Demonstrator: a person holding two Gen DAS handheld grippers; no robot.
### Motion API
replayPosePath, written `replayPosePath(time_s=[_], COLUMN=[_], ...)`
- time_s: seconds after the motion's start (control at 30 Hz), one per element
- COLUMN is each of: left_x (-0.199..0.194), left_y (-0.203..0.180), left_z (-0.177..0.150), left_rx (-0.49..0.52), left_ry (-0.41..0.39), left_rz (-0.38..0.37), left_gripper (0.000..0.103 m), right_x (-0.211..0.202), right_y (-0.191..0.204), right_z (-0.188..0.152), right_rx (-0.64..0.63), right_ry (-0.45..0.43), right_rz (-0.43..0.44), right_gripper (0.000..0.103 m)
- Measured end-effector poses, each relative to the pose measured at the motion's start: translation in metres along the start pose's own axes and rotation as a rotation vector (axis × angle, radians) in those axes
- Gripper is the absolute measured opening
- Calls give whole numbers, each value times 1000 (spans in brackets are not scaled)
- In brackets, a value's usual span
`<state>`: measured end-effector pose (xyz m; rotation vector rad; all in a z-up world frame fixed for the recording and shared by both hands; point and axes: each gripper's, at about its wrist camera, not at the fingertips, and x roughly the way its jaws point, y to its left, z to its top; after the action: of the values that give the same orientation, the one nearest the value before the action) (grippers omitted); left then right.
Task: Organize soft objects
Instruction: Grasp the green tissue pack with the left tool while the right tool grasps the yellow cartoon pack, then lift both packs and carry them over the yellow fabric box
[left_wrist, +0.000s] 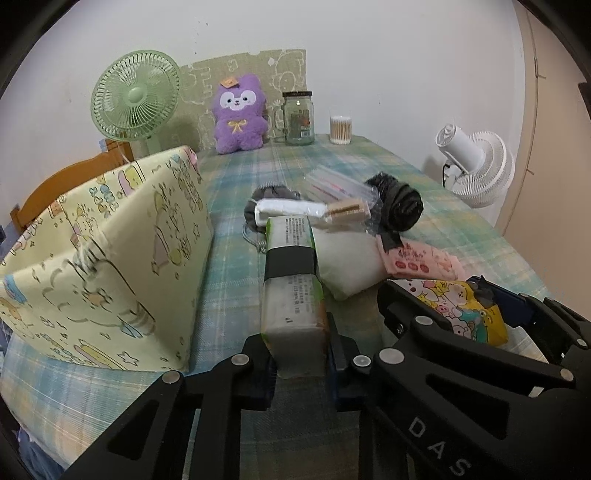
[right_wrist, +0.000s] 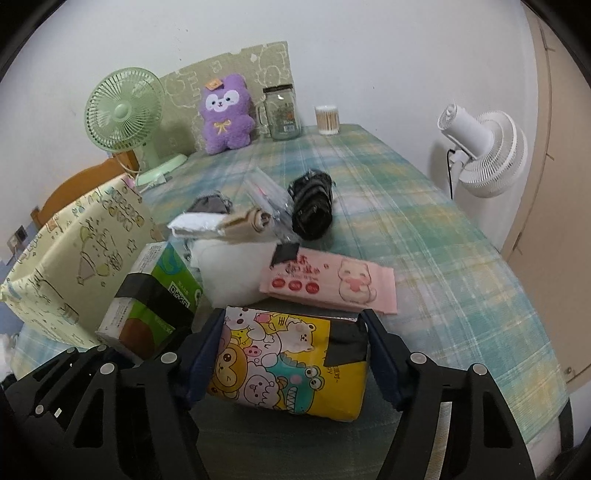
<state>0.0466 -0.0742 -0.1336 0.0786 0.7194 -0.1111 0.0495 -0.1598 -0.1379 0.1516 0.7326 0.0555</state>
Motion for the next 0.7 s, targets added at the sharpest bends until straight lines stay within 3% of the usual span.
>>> replayPosePath(time_s=[0.7], left_x=[-43], left_y=[14], left_z=[45], left_rx=[-32], left_ry=[-86], left_rz=[-12], left_gripper=[19], right_x=[-43], right_y=[20], right_z=[52], right_rx=[-33], right_ry=[-107], right_rz=[6], right_gripper=[74])
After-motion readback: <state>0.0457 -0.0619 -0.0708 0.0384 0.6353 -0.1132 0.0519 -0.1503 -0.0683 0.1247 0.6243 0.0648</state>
